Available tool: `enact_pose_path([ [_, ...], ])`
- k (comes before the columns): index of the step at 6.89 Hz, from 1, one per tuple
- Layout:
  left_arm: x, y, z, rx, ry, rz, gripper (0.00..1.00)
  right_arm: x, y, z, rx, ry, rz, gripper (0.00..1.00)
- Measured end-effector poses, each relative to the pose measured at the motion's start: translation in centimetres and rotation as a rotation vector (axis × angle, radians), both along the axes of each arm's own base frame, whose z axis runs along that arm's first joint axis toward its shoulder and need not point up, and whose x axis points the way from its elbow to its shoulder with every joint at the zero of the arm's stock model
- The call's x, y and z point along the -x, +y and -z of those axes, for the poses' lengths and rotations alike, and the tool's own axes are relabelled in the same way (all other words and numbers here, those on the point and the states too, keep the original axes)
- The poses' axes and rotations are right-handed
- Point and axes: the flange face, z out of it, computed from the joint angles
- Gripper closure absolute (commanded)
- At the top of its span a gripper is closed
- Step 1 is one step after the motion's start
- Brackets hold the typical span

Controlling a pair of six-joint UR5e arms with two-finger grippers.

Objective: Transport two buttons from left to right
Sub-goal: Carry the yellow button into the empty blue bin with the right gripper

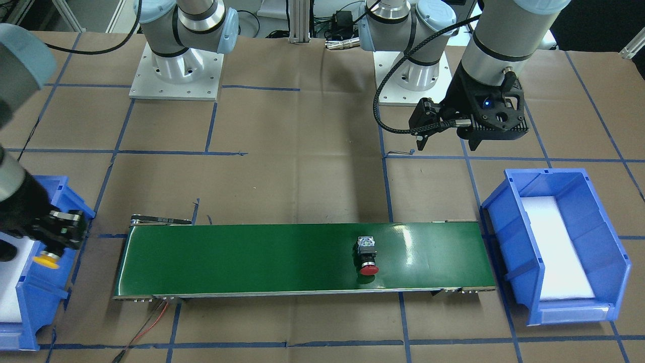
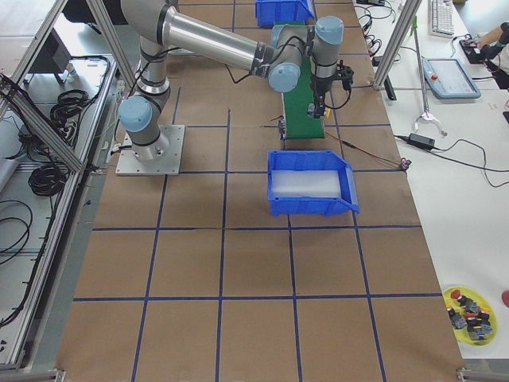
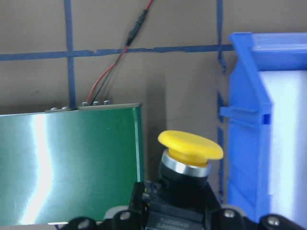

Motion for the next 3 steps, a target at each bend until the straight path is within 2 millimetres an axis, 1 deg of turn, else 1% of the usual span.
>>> enact_pose_path([
  [1, 0.0, -0.1, 0.1, 0.0, 0.0, -0.001, 0.0, 4.6, -0.1, -1.7, 0.007, 0.016, -0.059, 0.95],
  [2, 0.0, -0.1, 0.1, 0.002, 0.0, -0.001, 0.0, 8.4, 0.0, -1.8, 0.001, 0.027, -0.118, 0.96],
  [3, 0.0, -0.1, 0.1, 0.003, 0.0, -0.001, 0.0, 11.3, 0.4, -1.0, -0.015, 0.027, -0.153, 0.96],
])
